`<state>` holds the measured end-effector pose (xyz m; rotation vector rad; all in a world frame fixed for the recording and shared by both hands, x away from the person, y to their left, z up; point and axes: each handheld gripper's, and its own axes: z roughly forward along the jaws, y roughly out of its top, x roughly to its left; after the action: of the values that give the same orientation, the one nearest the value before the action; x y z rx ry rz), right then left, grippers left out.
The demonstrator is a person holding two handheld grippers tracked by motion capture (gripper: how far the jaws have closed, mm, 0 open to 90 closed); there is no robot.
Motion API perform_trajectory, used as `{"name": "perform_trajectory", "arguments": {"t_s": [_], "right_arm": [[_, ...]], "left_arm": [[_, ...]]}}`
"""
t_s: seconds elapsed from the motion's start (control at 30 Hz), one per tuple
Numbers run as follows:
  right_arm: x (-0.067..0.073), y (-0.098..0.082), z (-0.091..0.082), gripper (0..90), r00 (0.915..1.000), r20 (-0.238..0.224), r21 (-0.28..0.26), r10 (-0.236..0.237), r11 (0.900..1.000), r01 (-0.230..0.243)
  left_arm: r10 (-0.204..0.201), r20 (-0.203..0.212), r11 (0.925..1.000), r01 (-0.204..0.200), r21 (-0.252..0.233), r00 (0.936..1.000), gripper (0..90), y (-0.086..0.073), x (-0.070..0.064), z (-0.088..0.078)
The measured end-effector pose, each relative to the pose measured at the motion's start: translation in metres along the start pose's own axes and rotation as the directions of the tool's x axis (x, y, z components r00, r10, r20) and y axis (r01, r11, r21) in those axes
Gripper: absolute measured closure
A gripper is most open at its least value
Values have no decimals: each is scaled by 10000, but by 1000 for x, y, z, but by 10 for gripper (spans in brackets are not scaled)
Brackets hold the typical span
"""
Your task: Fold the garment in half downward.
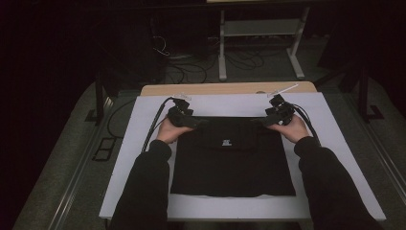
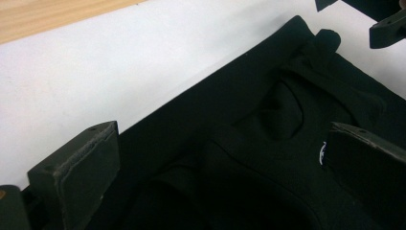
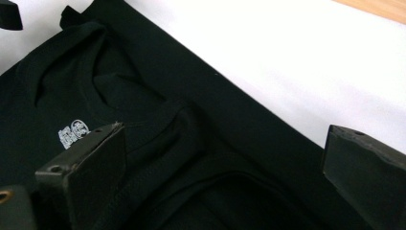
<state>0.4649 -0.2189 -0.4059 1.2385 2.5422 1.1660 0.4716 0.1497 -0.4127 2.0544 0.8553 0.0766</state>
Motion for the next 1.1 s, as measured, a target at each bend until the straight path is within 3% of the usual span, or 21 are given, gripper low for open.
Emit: {"name": "perform_trajectory", "arguments": {"t_s": [0.33,0.57,0.83,0.93,1.1], "right_arm": [[4,-1,10,46,9997,-220,24,-54,10000,54],[6,-1,15,96,9996,-278,26,-79,10000,79],[9,0,23,163,9996,-268,32,7,10000,-6],[9,1,26,247,9993,-348,39,139,9999,-137],[8,0,29,360,9982,-490,117,335,9994,-330]], "left_arm": [[-408,476,9991,403,103,9980,0,-5,5,9],[-429,719,9991,424,94,9965,64,-6,5,11],[-858,1129,9961,874,-98,9899,187,-8,12,12],[-1043,1214,9939,1078,-233,9871,262,-9,14,11],[-1096,1035,9930,1134,-316,9886,404,-9,16,10]]}}
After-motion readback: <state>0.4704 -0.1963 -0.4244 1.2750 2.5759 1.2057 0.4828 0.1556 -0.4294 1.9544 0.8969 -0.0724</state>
